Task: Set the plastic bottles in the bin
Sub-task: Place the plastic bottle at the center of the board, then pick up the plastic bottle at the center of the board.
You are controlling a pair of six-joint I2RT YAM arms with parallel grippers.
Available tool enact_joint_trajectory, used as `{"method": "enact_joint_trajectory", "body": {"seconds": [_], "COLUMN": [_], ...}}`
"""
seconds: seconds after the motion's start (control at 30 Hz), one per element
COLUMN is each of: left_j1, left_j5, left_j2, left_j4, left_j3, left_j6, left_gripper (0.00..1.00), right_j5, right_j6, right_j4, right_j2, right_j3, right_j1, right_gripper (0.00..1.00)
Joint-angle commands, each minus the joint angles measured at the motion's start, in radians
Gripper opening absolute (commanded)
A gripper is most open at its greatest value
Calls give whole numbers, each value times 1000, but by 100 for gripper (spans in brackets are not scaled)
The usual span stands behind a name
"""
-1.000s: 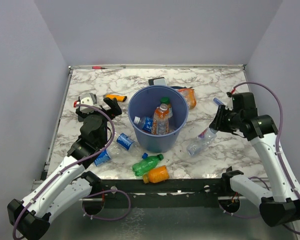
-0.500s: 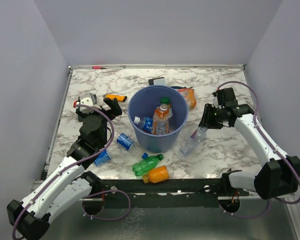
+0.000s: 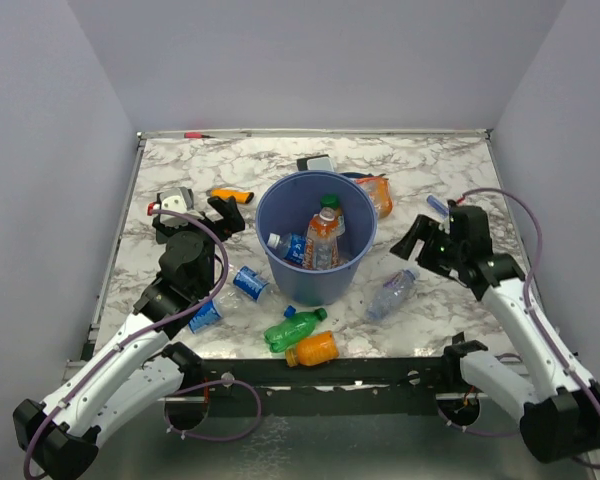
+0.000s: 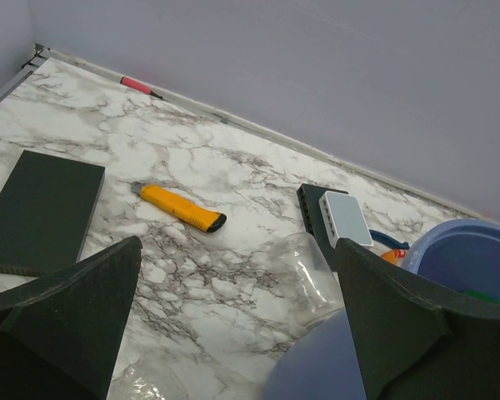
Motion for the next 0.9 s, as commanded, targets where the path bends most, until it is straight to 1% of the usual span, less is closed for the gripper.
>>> {"method": "enact_joint_trajectory", "body": {"seconds": [0.0,0.07,0.13,0.27,0.47,0.57,0.63,0.73,0.87], "left_j1": [-5,-6,-5,-7,-7,-7,-7,-7,-8], "left_j5": [18,22,28,31,28,29,30,31,33], "left_j2": [3,9,14,23,23,24,24,24,26], "left_j4": [8,8,7,8,7,7,6,6,7], "left_j3": [-6,-6,-7,-4,-5,-5,-4,-4,-4], "left_j6": [-6,-9,-12,-16,-15,-16,-17,-16,-16], "left_gripper": [99,99,99,99,99,99,99,99,99], "right_j5": [-35,-22,-17,-18,-52,-42,-37,-36,-9], "right_j6": [266,336,351,353,402,411,408,374,208], "right_j4": [128,151,158,160,264,307,348,412,396], "right_j2": [-188,-258,-278,-235,-173,-118,-83,-14,133], "right_j3": [-253,-337,-383,-420,-489,-515,-529,-514,-386], "right_j1": [3,3,4,2,2,4,3,4,4], "right_gripper": [86,87,88,89,89,86,82,75,73]}}
